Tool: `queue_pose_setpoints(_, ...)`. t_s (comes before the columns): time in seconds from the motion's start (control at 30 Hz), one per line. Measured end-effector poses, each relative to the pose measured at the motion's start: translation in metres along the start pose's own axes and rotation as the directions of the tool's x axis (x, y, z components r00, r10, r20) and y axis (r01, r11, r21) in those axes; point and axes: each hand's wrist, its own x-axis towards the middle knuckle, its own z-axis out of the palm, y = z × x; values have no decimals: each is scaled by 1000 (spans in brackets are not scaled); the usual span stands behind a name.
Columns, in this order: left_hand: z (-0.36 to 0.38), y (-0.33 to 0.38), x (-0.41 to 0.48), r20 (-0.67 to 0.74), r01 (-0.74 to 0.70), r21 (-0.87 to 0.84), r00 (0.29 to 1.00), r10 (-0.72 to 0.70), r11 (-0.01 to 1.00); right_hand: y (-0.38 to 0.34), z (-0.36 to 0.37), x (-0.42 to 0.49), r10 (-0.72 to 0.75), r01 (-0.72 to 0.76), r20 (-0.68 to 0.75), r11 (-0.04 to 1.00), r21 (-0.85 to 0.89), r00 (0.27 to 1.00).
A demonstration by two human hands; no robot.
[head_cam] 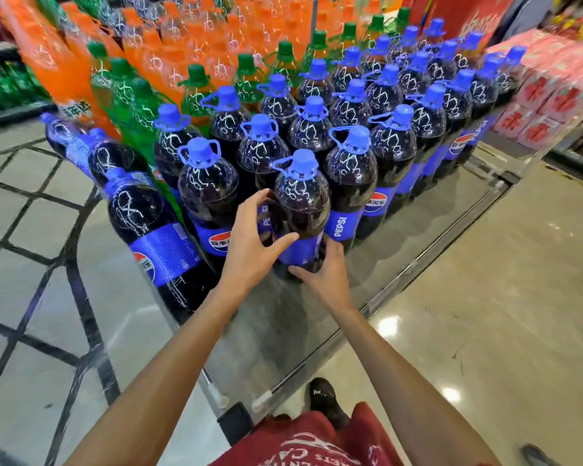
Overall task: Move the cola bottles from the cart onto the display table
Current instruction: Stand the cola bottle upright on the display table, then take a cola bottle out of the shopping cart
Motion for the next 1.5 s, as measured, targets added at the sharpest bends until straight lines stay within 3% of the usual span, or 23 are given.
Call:
queue_pose_setpoints(0.17,0,5,-25,-5,-22,128,1000,23,992,-8,-18,-4,36,-22,80,987,-162,996)
queue_pose_setpoints(0.27,-3,15,-34,55,-168,341,986,159,925,-9,-37,-5,70,-7,181,946,-325,981)
queue_pose_setpoints(0.37,-5,33,-37,228,-296,533,952,203,793,-5,-60,-5,194,-16,279,847,-532,940)
queue_pose_setpoints(0.53,17,64,-32,567,-479,732,823,-43,485,-3,-113,-19,352,-1,353,709,-705,867)
queue_pose_setpoints(0.77,99,118,-44,718,-653,671,690,-90,351,-1,-208,-78,433,-85,222,584,-807,874)
queue_pose_setpoints(1.0,199,198,-103,861,-824,484,508,6,293,13,-332,-189,464,-300,-42,499,-813,885)
queue_pose_setpoints(1.17,271,252,-175,913,-888,388,407,29,248,42,-407,-289,527,-471,-207,434,-768,824)
queue_pose_setpoints(1.4,362,316,-292,950,-942,283,301,83,179,80,-483,-426,629,-622,-313,357,-697,712)
queue_pose_setpoints(1.5,393,343,-335,972,-967,199,215,95,159,87,-513,-475,653,-690,-372,330,-644,659)
